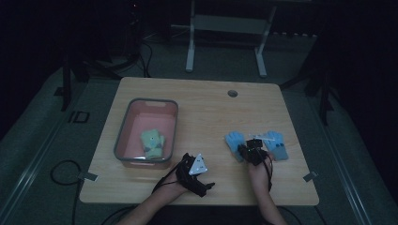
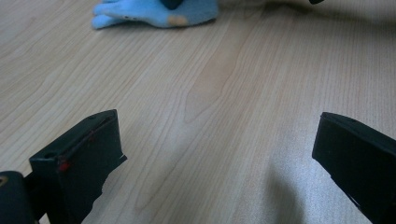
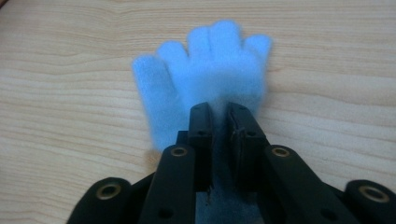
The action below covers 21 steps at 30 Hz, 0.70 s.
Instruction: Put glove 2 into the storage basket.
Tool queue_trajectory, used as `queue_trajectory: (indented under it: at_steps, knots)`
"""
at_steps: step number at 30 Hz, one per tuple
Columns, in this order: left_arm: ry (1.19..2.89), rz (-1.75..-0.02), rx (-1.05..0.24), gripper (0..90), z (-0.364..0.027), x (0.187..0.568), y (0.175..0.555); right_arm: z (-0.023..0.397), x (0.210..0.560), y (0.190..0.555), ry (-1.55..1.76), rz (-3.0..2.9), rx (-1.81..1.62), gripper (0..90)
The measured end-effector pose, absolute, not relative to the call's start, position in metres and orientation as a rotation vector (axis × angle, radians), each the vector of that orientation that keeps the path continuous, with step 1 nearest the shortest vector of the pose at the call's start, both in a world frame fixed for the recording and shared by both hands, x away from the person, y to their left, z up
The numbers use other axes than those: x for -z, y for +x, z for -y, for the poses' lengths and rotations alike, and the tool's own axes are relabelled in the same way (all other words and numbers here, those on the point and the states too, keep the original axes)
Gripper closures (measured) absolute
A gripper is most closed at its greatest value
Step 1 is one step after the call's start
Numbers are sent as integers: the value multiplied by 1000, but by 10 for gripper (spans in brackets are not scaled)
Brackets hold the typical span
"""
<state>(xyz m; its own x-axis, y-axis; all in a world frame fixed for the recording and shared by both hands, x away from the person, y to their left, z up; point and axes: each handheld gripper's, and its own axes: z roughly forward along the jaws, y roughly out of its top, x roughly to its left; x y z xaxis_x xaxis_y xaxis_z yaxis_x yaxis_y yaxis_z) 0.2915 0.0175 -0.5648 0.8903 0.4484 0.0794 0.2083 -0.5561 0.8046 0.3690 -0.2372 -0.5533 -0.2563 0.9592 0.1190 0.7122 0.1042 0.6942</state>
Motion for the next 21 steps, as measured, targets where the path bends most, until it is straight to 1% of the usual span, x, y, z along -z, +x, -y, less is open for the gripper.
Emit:
queue_trajectory:
  at_steps: [3, 7, 13, 14, 17, 21]
  knots:
    - [2175, -473, -341, 18, -18, 565, 292, 238, 550, 369, 1619, -2042, -948, 731]
    - [2174, -475, -336, 18, -18, 565, 292, 246, 543, 370, 1578, -2069, -973, 703]
    - [2174, -478, -332, 18, -18, 566, 293, 262, 531, 380, 1368, -2203, -1044, 683]
    - [2173, -481, -331, 18, -18, 566, 293, 264, 531, 382, 1313, -2234, -1050, 671]
    - [2166, -484, -330, 17, -18, 566, 293, 270, 534, 389, 1202, -2309, -1083, 672]
    - [2166, -484, -328, 18, -18, 566, 293, 270, 540, 396, 1161, -2357, -1078, 672]
